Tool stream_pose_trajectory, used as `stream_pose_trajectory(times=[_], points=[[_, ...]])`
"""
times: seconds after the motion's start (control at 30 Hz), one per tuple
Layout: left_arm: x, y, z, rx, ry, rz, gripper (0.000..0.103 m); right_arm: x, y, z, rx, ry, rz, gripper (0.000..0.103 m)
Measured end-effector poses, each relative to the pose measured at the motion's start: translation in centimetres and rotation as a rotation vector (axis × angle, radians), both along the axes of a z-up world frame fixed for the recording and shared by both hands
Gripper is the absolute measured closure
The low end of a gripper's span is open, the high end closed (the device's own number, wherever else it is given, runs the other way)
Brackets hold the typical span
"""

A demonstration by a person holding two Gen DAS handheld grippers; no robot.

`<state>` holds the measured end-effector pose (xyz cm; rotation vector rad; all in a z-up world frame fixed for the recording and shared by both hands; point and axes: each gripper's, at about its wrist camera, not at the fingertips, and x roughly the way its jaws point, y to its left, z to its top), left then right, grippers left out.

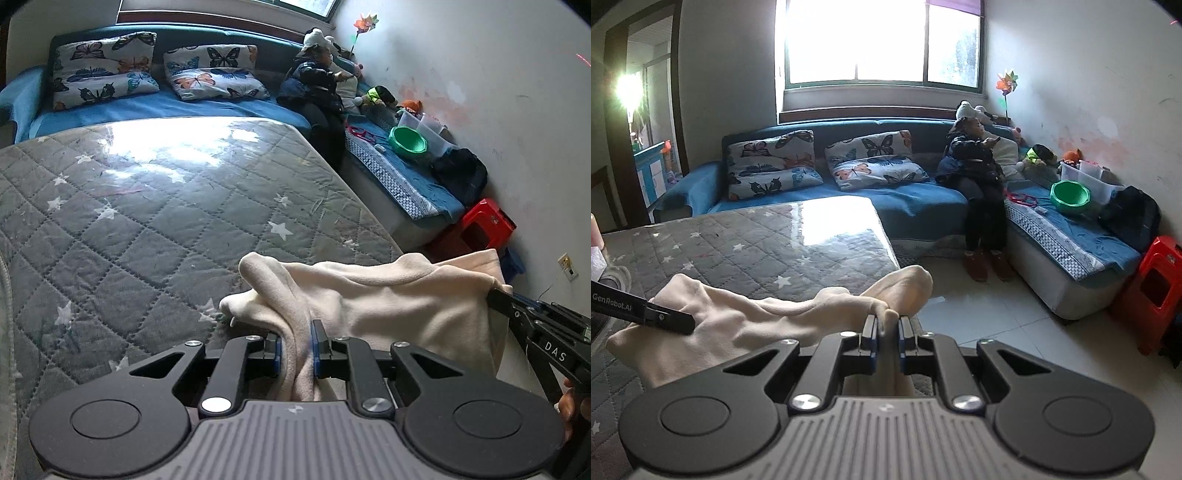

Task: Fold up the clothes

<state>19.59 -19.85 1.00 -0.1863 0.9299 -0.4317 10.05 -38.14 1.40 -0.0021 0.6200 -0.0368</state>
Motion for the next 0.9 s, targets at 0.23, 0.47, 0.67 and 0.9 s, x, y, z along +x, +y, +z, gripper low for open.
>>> stream_pose_trajectory(times=[0.23, 0.47, 0.67, 0.9], points=[[0.5, 0.0, -0.6, 0.013, 0.009, 0.005, 0.087, 0.1, -0.3, -0.9, -0.014, 0.009, -0.031, 0.100], [0.8, 0.2, -1.4, 0.026, 0.025, 0.012, 0.087, 0.3, -1.2, -1.0, -0.004, 0.031, -0.053, 0.100], [0.8, 0.1, -1.9, 0.041, 0.033, 0.014, 0.087, 0.7, -1.1, -2.4, 0.011, 0.072, -0.042, 0.090], [0.7, 0.1, -2.4, 0.053, 0.041, 0.009, 0.087, 1.3, -0.8, -4.7, 0.049, 0.137, -0.031, 0.072]])
